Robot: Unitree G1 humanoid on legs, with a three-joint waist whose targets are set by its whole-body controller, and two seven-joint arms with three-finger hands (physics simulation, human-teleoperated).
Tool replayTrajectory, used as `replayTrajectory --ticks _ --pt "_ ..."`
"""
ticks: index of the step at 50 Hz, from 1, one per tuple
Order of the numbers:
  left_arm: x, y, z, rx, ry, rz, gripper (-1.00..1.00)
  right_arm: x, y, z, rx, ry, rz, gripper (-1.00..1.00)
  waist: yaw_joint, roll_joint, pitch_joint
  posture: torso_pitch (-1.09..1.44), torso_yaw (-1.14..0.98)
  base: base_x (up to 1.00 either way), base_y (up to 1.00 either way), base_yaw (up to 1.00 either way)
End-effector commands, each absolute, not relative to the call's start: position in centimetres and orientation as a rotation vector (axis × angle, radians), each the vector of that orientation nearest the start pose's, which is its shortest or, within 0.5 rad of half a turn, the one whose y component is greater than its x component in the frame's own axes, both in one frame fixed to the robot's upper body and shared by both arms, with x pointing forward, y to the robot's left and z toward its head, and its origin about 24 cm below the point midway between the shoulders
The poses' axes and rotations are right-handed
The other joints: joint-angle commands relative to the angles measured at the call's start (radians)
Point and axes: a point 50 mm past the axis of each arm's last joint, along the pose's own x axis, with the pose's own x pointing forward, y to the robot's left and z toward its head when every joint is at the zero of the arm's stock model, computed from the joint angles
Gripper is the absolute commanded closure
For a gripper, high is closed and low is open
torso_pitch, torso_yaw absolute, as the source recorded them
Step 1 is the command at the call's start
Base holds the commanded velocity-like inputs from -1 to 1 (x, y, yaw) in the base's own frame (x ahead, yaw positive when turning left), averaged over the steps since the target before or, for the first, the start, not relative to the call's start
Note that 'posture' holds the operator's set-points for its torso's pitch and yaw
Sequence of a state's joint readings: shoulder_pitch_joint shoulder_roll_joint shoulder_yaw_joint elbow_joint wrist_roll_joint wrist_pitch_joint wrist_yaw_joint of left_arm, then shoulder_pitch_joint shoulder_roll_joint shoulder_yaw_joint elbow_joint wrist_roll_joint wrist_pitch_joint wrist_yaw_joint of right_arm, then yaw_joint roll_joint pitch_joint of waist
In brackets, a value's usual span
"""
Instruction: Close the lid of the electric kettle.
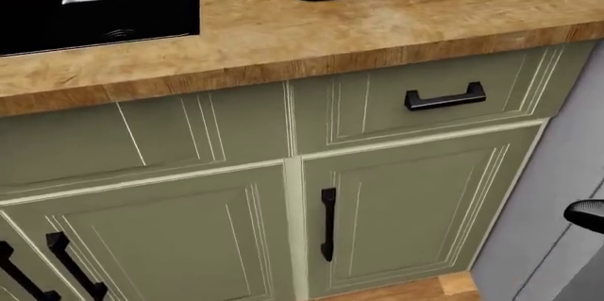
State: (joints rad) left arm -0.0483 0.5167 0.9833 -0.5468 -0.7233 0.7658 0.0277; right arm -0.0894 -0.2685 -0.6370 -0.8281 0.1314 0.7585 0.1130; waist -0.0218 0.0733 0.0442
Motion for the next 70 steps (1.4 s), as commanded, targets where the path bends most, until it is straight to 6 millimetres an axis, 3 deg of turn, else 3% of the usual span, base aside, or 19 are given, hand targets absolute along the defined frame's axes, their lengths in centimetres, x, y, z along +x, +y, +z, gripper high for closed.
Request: replayTrajectory --ticks 1,2,3,5,11,15,16,18,24,27,29,30,32,38,41,42,46,53,70 --pt "16.48 34.95 22.36 -0.092 -0.299 0.479 -1.0 18.69 -27.11 21.18 -0.202 -0.294 -0.384 -1.0 0.005 0.033 -0.027 0.0 0.0 0.37 0.0 0.0" --pt "16.49 34.97 22.33 -0.092 -0.299 0.48 -1.0 18.71 -27.1 21.2 -0.202 -0.295 -0.384 -1.0 0.015 -0.009 -0.006 0.0 0.0 0.38 0.0 0.0" --pt "16.52 34.98 22.31 -0.093 -0.299 0.48 -1.0 18.79 -27.16 21.13 -0.203 -0.294 -0.384 -1.0 0.007 0.014 0.005 0.0 0.0 0.38 0.0 0.0" --pt "16.6 35.0 22.14 -0.093 -0.298 0.479 -1.0 18.81 -27.18 21.07 -0.202 -0.294 -0.384 -1.0 0.022 0.007 -0.007 0.0 0.0 0.37 0.0 0.0" --pt "16.71 34.98 22.08 -0.093 -0.298 0.479 -1.0 18.97 -27.18 20.91 -0.202 -0.293 -0.383 -1.0 0.042 -0.043 -0.005 0.0 0.0 0.38 0.0 0.0" --pt "16.75 34.91 22.1 -0.093 -0.298 0.477 -1.0 18.91 -27.13 21.02 -0.204 -0.293 -0.383 -1.0 0.047 -0.118 -0.031 0.0 0.0 0.37 0.0 0.0" --pt "16.7 34.93 22.19 -0.094 -0.3 0.478 -1.0 18.88 -27.1 21.12 -0.203 -0.295 -0.383 -1.0 0.042 -0.098 -0.025 0.0 0.0 0.38 0.0 0.0" --pt "16.73 34.96 22.13 -0.093 -0.299 0.479 -1.0 18.9 -27.16 21.09 -0.203 -0.295 -0.384 -1.0 0.033 -0.115 0.008 0.0 0.0 0.37 0.0 0.0" --pt "16.69 34.87 22.22 -0.093 -0.299 0.477 -1.0 18.91 -27.13 21.05 -0.203 -0.295 -0.384 -1.0 0.006 -0.078 0.002 0.0 0.0 0.38 0.0 0.0" --pt "16.7 34.94 22.17 -0.094 -0.3 0.478 -1.0 18.99 -27.05 21.11 -0.203 -0.306 -0.377 -1.0 -0.004 -0.042 0.006 0.0 0.0 0.24 0.0 0.0" --pt "16.67 34.97 22.25 -0.094 -0.301 0.479 -1.0 19.0 -27.06 20.99 -0.206 -0.3 -0.382 -1.0 0.004 0.002 -0.014 0.0 0.0 0.0 0.0 0.0" --pt "16.66 34.99 22.26 -0.095 -0.302 0.479 -1.0 19.04 -27.05 20.97 -0.204 -0.302 -0.379 -1.0 -0.002 -0.03 -0.004 0.0 0.0 0.0 0.0 0.0" --pt "16.71 35.01 22.16 -0.094 -0.301 0.48 -1.0 19.03 -27.02 21.02 -0.205 -0.301 -0.38 -1.0 0.003 -0.002 0.008 0.0 0.0 0.0 0.0 0.0" --pt "16.74 35.1 22.09 -0.095 -0.301 0.482 -1.0 19.04 -27.07 21.0 -0.204 -0.303 -0.381 -1.0 0.01 -0.05 0.028 0.0 0.0 0.0 0.0 0.0" --pt "16.78 35.07 22.03 -0.094 -0.301 0.481 -1.0 19.04 -27.08 21.0 -0.204 -0.305 -0.38 -1.0 0.029 -0.094 0.005 0.0 0.0 0.0 0.0 0.0" --pt "16.8 35.06 22.05 -0.094 -0.301 0.48 -1.0 18.97 -27.06 21.02 -0.205 -0.304 -0.381 -1.0 0.026 -0.075 0.009 0.0 0.0 0.0 0.0 0.0" --pt "16.68 34.97 22.14 -0.094 -0.3 0.48 -1.0 18.94 -27.03 20.98 -0.205 -0.303 -0.38 -1.0 0.019 -0.06 -0.012 0.0 0.0 0.0 0.0 0.0" --pt "16.52 34.91 22.21 -0.094 -0.299 0.48 -1.0 19.0 -27.01 20.86 -0.206 -0.301 -0.379 -1.0 0.012 -0.042 -0.011 0.0 0.0 0.0 0.0 0.0" --pt "16.5 34.95 22.33 -0.095 -0.3 0.48 -1.0 18.64 -26.98 21.17 -0.162 -0.331 -0.368 -1.0 0.008 -0.039 0.003 0.0 0.0 0.0 0.0 0.0"
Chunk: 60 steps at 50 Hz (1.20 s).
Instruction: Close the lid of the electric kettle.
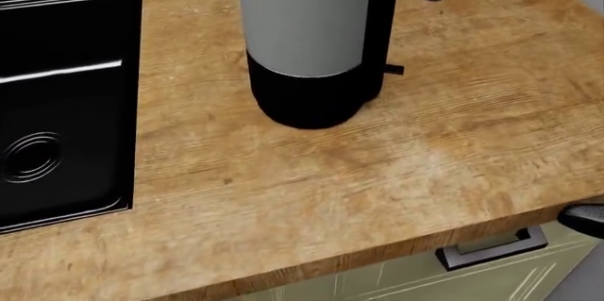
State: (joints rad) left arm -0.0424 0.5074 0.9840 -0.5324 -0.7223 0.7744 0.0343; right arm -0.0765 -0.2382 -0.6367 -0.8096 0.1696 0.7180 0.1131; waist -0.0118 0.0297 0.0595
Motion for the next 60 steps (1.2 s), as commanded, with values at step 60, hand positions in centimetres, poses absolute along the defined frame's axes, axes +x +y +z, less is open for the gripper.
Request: replayTrajectory --ticks 60 --pt "16.56 34.97 22.19 -0.089 -0.303 0.477 -1.0 19.05 -26.8 20.81 -0.196 -0.314 -0.382 -1.0 0.011 -0.016 -0.025 0.0 0.0 0.0 0.0 0.2"
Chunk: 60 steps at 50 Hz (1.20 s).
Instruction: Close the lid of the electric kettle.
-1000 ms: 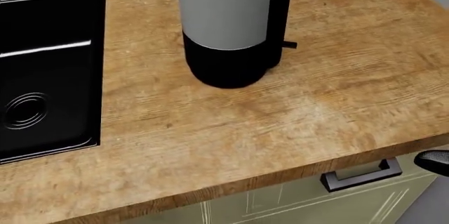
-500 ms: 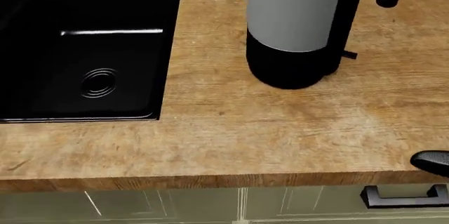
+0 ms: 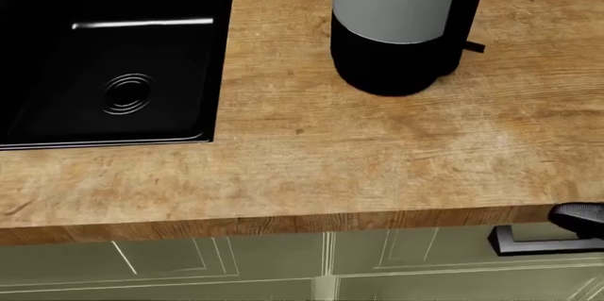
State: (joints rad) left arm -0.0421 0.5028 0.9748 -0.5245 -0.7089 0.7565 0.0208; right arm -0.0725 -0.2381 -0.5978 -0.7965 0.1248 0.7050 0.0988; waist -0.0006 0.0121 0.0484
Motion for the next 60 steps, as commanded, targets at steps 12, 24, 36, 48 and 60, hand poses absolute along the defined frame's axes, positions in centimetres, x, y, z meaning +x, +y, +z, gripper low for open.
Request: replayTrajectory --ticks 12,24,36,48,60 --pt "16.96 34.83 22.04 -0.083 -0.303 0.473 -1.0 19.13 -26.81 20.7 -0.195 -0.313 -0.383 -1.0 0.0 -0.001 -0.017 0.0 0.0 0.0 0.0 0.0" --pt "16.47 34.94 22.32 -0.036 -0.308 0.481 -1.0 19.12 -26.77 20.6 -0.196 -0.312 -0.381 -1.0 -0.001 -0.001 -0.019 0.0 0.0 0.0 0.0 0.0" --pt "16.49 34.89 22.37 -0.04 -0.307 0.483 -1.0 19.11 -26.84 20.73 -0.196 -0.314 -0.383 -1.0 -0.001 -0.001 -0.069 -0.11 0.0 0.0 0.0 0.0" --pt "16.63 34.93 22.28 -0.039 -0.308 0.482 -1.0 19.16 -26.74 20.73 -0.197 -0.314 -0.381 -1.0 0.0 0.0 -0.158 -0.23 0.0 0.0 0.0 0.0" --pt "16.59 34.91 22.23 -0.041 -0.306 0.483 -1.0 19.14 -26.7 20.7 -0.195 -0.313 -0.38 -1.0 0.003 0.004 -0.278 -0.35 0.0 0.0 0.0 0.0"
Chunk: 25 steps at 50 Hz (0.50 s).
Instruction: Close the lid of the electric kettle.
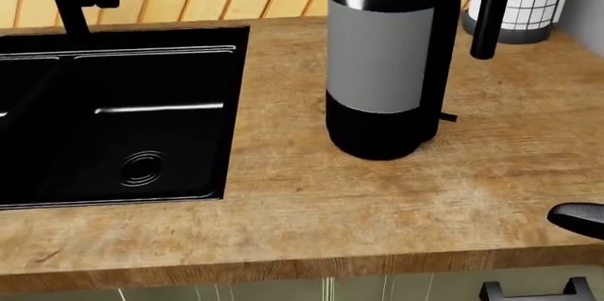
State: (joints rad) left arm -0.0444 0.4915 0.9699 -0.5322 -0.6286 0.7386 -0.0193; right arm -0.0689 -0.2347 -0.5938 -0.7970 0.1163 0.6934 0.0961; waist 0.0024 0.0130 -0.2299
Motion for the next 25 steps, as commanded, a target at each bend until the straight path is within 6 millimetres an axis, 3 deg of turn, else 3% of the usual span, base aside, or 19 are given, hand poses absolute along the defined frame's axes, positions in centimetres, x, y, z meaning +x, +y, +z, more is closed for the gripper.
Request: replayTrajectory --ticks 1,11,25 --pt "16.56 34.89 22.27 -0.039 -0.306 0.483 -1.0 19.15 -26.69 20.69 -0.195 -0.313 -0.379 -1.0 0.001 0.003 -0.008 -0.36 0.0 0.0 0.0 0.0" --pt "16.65 34.93 22.19 -0.056 -0.314 0.483 -1.0 19.36 -26.69 20.48 -0.195 -0.311 -0.38 -1.0 0.006 0.004 -0.065 -0.45 0.0 0.0 0.0 0.0" --pt "16.55 34.99 22.36 -0.051 -0.322 0.488 -1.0 19.14 -26.68 20.69 -0.194 -0.312 -0.382 -1.0 0.009 0.004 -0.077 -0.45 0.0 0.0 0.0 0.0"
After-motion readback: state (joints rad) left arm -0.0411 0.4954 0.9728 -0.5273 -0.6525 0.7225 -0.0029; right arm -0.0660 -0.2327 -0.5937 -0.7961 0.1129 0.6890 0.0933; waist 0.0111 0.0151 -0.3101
